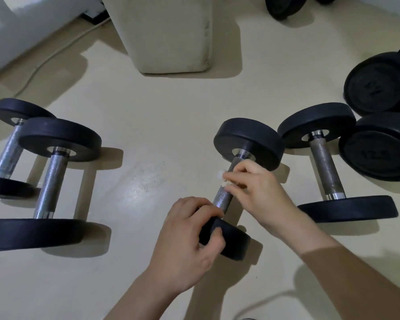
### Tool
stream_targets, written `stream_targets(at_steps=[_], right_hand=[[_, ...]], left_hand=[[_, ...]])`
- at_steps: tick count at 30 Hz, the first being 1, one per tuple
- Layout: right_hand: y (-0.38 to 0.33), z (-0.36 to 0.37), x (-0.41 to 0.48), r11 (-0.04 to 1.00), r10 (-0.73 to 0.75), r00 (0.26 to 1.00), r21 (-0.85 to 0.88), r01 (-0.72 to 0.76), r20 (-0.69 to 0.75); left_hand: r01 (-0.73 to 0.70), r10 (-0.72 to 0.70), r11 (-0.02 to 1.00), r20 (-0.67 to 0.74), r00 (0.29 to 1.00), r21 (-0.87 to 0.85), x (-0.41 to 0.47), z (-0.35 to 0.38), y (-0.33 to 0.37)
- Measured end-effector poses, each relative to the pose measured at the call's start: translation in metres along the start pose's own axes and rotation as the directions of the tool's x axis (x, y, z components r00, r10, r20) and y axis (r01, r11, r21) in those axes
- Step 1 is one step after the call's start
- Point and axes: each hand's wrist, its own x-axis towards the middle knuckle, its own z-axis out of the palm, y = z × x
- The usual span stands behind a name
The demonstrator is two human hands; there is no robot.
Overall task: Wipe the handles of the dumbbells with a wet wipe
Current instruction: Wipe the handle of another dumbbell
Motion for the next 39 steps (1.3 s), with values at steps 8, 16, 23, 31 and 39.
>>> stream_targets(at_steps=[8,16,23,31,39], right_hand=[[-0.018,0.013,-0.023,0.986,0.095,0.995,0.138,-0.088,-0.044],[-0.022,0.013,-0.024,0.994,0.086,0.995,0.075,-0.083,-0.041],[-0.011,0.011,0.001,0.996,0.091,0.971,0.006,-0.092,-0.219],[-0.001,0.014,0.016,0.993,0.117,0.937,0.037,-0.111,-0.328],[-0.002,0.029,0.033,0.99,0.133,0.928,0.099,-0.105,-0.347]], left_hand=[[0.151,-0.169,0.962,0.061,0.984,0.228,0.002,0.005,0.007],[0.16,-0.17,0.954,0.018,0.985,0.255,-0.003,0.005,0.005],[0.209,-0.216,0.956,0.016,0.976,0.204,-0.003,-0.002,0.006],[0.204,-0.215,0.958,0.034,0.976,0.202,0.0,-0.023,0.008],[-0.162,0.103,0.906,0.166,0.981,0.391,-0.002,-0.034,0.021]])
